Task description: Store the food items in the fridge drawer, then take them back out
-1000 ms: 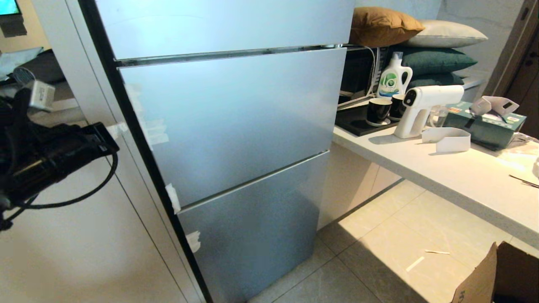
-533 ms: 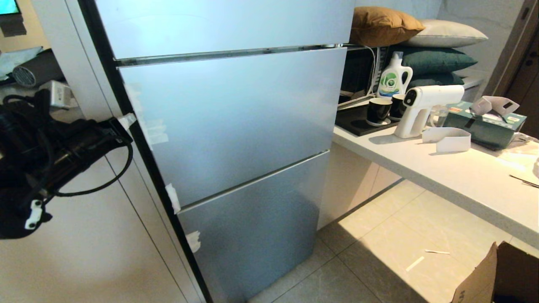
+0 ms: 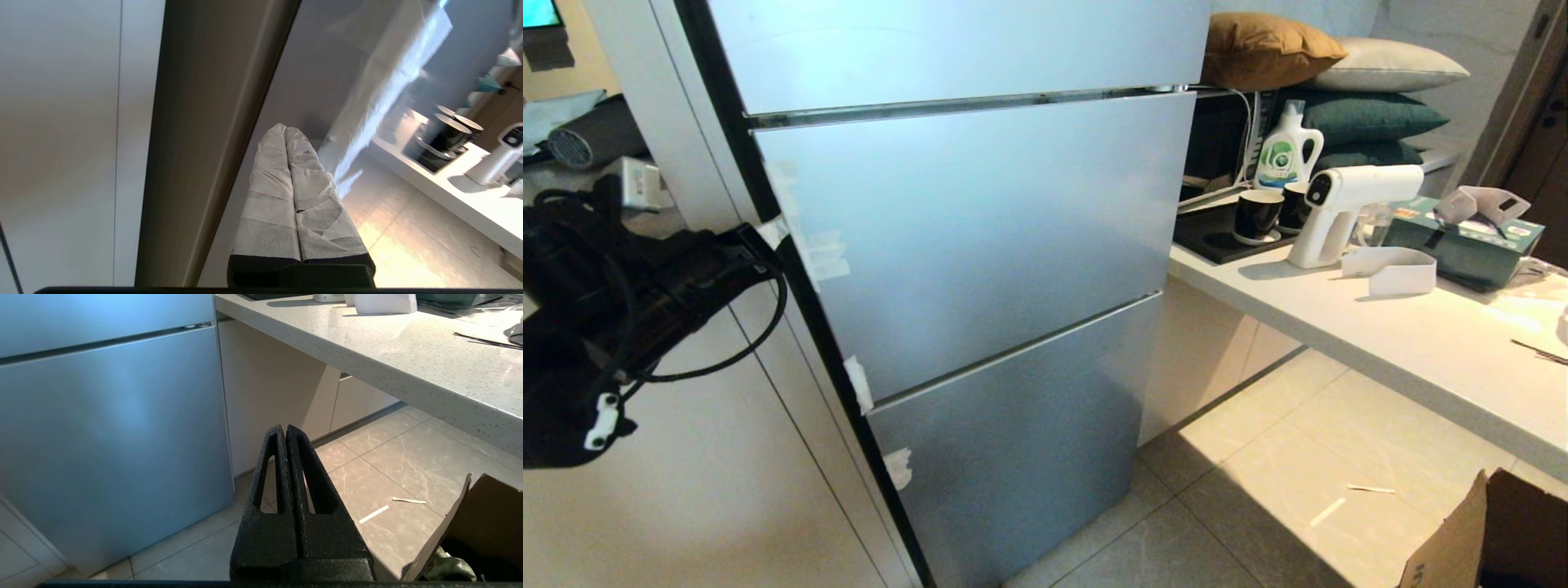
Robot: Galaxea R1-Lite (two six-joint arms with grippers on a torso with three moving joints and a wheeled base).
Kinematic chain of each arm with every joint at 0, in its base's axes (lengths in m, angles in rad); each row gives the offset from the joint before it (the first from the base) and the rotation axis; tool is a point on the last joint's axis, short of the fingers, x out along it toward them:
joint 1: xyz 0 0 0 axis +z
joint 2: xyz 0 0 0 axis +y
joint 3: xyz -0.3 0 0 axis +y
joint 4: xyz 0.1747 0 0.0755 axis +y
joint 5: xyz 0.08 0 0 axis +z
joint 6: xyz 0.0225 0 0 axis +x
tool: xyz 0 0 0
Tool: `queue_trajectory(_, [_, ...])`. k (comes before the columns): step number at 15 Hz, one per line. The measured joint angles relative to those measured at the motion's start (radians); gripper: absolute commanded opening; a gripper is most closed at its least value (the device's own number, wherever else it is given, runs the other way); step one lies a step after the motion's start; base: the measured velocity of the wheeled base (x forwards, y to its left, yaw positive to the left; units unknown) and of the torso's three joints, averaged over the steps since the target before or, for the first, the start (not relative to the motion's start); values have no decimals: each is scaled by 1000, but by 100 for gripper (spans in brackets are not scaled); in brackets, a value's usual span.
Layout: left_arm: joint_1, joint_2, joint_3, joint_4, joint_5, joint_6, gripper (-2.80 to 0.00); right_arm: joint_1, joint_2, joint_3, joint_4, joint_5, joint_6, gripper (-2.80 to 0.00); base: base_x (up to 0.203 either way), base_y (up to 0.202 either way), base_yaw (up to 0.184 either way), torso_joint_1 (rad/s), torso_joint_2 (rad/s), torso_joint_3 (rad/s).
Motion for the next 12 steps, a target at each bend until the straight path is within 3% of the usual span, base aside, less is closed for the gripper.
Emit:
queue_trajectory(4, [-13, -5, 23, -7, -43, 1, -280, 0, 0, 0, 0, 0, 0, -280, 0, 0, 0, 0, 0, 0])
queue_trajectory(12, [-77, -29, 67, -37, -62, 7, -280, 1, 0, 0, -1, 0, 0, -280, 0, 0, 0, 0, 0, 0])
